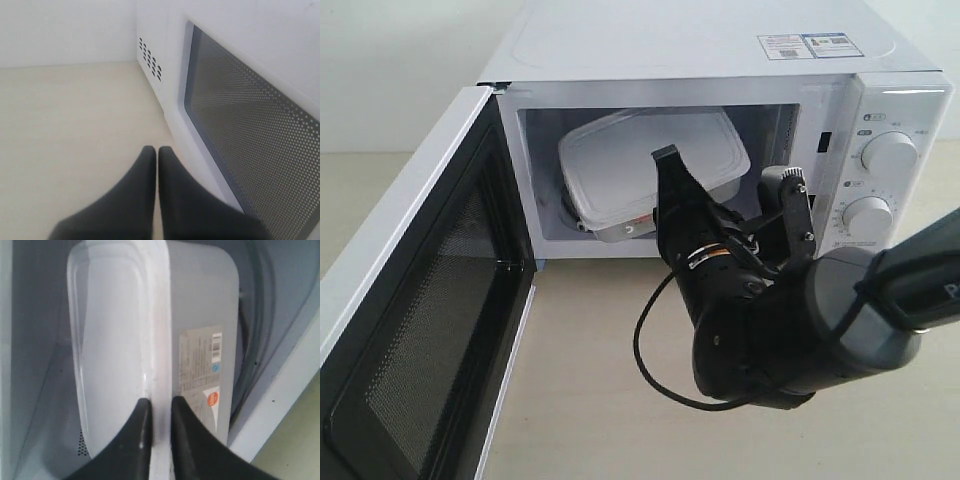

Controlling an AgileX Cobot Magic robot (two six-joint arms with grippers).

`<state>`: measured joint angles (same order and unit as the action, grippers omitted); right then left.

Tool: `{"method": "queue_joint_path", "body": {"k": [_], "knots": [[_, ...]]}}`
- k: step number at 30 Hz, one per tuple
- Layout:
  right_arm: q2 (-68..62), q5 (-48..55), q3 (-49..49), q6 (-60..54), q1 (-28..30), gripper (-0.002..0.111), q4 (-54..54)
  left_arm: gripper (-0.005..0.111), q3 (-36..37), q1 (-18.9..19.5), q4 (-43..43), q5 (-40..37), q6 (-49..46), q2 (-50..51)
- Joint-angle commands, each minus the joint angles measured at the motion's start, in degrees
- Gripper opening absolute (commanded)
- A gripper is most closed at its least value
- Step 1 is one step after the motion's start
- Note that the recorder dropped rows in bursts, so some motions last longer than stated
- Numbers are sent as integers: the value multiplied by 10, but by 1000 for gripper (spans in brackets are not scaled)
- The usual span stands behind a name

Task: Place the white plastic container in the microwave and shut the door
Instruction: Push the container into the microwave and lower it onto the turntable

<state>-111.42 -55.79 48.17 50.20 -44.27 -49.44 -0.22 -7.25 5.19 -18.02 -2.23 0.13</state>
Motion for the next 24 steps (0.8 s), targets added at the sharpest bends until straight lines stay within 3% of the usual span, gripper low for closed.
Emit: {"method": "queue_joint_path", "body": {"k": [1, 6, 11, 17, 24], "knots": [[-14, -12, 23, 3, 4, 0, 14, 4, 2, 2, -1, 1, 5, -1], [-27, -6, 38, 0, 4, 1, 10, 4, 2, 2, -1, 1, 5, -1], [-50, -18, 39, 0, 4, 38, 7, 4, 2, 2, -1, 1, 5, -1], [-49, -23, 28, 0, 3, 38, 70, 4, 2, 2, -1, 1, 5, -1], [9, -96, -86, -73, 3, 38, 158, 4, 2, 2, -1, 1, 5, -1]]}}
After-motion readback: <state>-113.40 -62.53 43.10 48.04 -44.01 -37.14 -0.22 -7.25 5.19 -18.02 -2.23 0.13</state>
